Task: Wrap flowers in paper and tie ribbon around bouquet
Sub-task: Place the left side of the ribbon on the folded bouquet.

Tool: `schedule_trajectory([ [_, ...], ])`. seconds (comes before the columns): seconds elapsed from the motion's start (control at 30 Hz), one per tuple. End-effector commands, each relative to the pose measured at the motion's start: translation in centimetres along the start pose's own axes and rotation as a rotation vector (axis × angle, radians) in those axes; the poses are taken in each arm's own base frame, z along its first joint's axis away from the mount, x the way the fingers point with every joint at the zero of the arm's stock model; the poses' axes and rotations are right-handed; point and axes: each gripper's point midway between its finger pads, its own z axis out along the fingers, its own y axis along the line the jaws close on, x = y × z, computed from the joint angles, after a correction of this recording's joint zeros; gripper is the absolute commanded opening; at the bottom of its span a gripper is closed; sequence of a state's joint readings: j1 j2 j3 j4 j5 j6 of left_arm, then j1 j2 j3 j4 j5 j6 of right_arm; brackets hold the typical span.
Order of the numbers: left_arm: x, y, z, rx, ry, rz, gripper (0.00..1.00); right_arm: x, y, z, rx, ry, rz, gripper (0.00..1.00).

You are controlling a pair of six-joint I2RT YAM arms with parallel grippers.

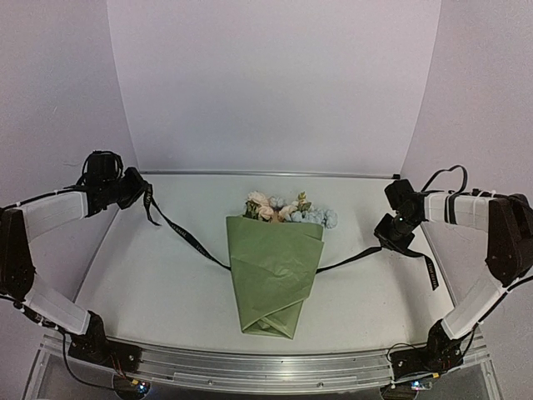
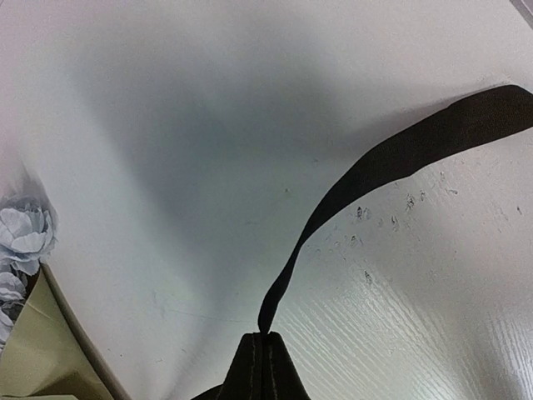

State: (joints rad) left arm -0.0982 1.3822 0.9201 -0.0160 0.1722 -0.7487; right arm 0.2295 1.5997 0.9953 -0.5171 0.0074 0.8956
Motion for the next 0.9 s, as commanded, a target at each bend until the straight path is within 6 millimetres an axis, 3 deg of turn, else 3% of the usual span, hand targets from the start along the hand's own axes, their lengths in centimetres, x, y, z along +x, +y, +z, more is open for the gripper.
schedule_trajectory([
  [0.0, 0.9, -0.1, -0.2, 0.016, 0.029, -0.004, 0.00, -1.9, 1.8, -1.9, -0.050, -0.045, -0.027, 0.00],
  [0.1, 1.3, -3.1, -1.0, 0.188, 0.051, 0.055, 0.00, -1.7, 3.2, -2.8, -0.095, -0.029, -0.038, 0.00],
  [0.2, 3.6, -10.9, -3.3, 0.539, 0.131, 0.190, 0.00, -1.4, 3.6, -3.4, -0.113, -0.030, -0.038, 0.00],
  [0.33, 12.0, -22.9, -6.4, 0.872, 0.310, 0.501, 0.00, -0.8, 3.7, -3.2, -0.117, -0.009, -0.040, 0.00],
  [0.43, 21.9, -28.1, -7.4, 1.062, 0.579, 0.622, 0.00, -0.3, 3.8, -2.9, -0.121, 0.010, -0.045, 0.00],
  [0.5, 29.2, -29.6, -8.1, 1.133, 0.759, 0.698, 0.00, -0.1, 3.9, -2.8, -0.126, 0.023, -0.052, 0.00],
  [0.57, 35.4, -29.9, -8.7, 1.161, 0.922, 0.763, 0.00, 0.2, 4.1, -2.7, -0.131, 0.035, -0.059, 0.00],
  [0.67, 42.3, -29.0, -8.5, 1.152, 1.091, 0.838, 0.00, 0.5, 4.1, -2.6, -0.135, 0.047, -0.066, 0.00],
  [0.73, 44.9, -27.6, -7.2, 1.097, 1.148, 0.852, 0.00, 0.6, 4.3, -2.6, -0.138, 0.053, -0.070, 0.00],
  [0.87, 45.8, -27.5, -5.2, 1.038, 1.109, 0.868, 0.05, 0.9, 4.6, -2.6, -0.144, 0.060, -0.080, 0.00],
])
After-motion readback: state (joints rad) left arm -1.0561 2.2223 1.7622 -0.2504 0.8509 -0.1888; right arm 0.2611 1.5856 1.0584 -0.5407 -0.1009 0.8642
